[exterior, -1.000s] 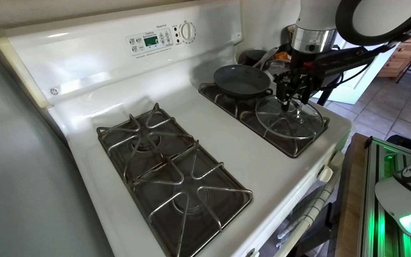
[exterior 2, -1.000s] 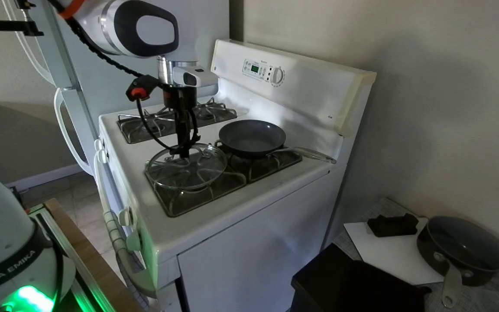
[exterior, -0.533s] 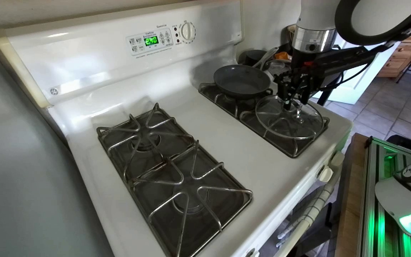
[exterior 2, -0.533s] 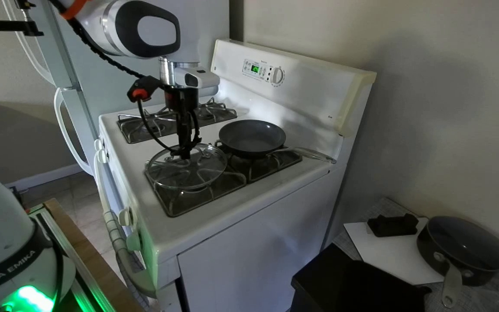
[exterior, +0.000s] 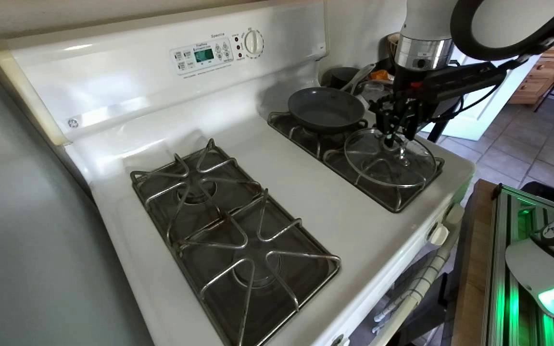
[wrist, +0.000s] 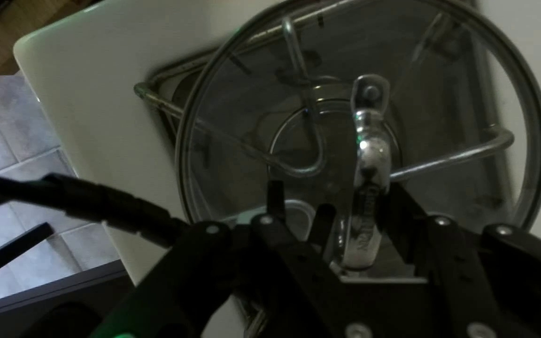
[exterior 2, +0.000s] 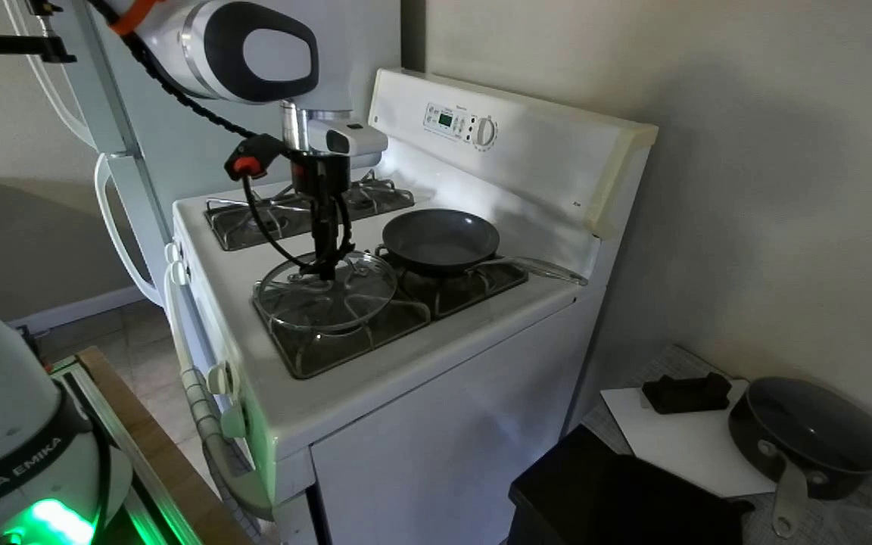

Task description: Put the glass lid on the pan

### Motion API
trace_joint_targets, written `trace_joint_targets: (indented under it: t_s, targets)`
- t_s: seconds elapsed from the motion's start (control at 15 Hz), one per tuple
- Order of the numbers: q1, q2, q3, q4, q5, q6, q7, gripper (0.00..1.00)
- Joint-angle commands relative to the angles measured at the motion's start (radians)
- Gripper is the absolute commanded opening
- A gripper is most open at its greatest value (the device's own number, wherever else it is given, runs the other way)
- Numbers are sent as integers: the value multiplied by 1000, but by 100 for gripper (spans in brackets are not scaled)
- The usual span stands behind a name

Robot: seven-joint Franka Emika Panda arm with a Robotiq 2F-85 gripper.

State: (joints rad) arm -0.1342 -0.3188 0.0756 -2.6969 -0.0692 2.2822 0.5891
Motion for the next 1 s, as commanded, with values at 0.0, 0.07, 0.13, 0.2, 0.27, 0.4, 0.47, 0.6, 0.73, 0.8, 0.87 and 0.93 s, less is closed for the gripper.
trace_joint_targets:
  t_s: [0.0,0.07,0.13,0.2,0.27,0.4,0.47,0.6,0.73,0.8,0.87,0.93]
  targets:
    - [-3,11,-8,-2,-8,25,13,42]
    - [-3,12,-9,0,-6,24,12,37]
    - [-3,13,-10,2,-5,23,12,39]
    - [-2,14,-11,4,-2,22,12,33]
    - [-2,16,-11,6,0,21,12,38]
    - [-1,21,-8,10,-5,27,16,35]
    - [0,23,-7,11,-5,30,18,34]
    - [1,29,-5,16,-6,35,21,34]
    - [5,38,-5,23,0,35,20,31]
    - [6,44,-4,27,2,33,21,29]
    - [9,53,-5,34,8,30,18,41]
    - [11,63,-4,40,8,31,21,41]
